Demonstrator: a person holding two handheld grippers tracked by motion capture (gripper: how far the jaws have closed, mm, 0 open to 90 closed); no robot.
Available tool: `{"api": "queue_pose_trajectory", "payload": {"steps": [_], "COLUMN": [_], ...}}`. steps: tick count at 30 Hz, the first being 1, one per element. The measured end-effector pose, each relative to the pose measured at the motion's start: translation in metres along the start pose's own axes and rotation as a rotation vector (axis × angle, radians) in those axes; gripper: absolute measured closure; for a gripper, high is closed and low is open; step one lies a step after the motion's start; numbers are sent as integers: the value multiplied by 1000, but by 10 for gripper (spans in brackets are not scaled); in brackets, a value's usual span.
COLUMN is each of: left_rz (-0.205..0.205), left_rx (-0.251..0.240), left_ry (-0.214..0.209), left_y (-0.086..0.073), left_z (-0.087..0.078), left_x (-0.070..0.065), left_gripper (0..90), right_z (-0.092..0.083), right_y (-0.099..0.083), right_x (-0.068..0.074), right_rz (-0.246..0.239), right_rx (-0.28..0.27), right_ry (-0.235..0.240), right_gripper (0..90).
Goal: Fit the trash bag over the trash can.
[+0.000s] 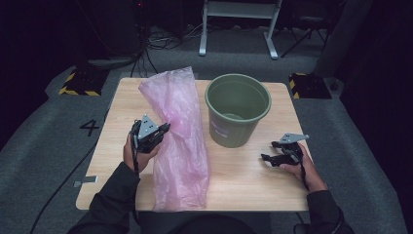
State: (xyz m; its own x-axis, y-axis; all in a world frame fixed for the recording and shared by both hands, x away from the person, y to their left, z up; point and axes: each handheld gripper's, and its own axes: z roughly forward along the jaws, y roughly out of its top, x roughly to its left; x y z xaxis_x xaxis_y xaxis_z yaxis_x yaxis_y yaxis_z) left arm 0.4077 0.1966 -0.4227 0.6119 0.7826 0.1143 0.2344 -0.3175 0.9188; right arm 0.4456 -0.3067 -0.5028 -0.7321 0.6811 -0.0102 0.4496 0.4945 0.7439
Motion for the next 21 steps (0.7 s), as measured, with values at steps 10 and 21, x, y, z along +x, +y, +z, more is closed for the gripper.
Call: {"api": "queue_pose_trajectory", "payload": {"steps": [10, 21], "left_rz": [3, 17], "left_rx": [-56, -114], "left_ry": [-32, -49], "left_y": [11, 22], "left_z": [-10, -20], "left_x": [-5, -6], "left_gripper": [893, 893], "right_z": [0, 0], "right_y": [0, 0], "right_x": [0, 0], "right_rz": [1, 0], "right_rx": [0, 0], "right_ry": [0, -1], "right_gripper": [219, 218]}}
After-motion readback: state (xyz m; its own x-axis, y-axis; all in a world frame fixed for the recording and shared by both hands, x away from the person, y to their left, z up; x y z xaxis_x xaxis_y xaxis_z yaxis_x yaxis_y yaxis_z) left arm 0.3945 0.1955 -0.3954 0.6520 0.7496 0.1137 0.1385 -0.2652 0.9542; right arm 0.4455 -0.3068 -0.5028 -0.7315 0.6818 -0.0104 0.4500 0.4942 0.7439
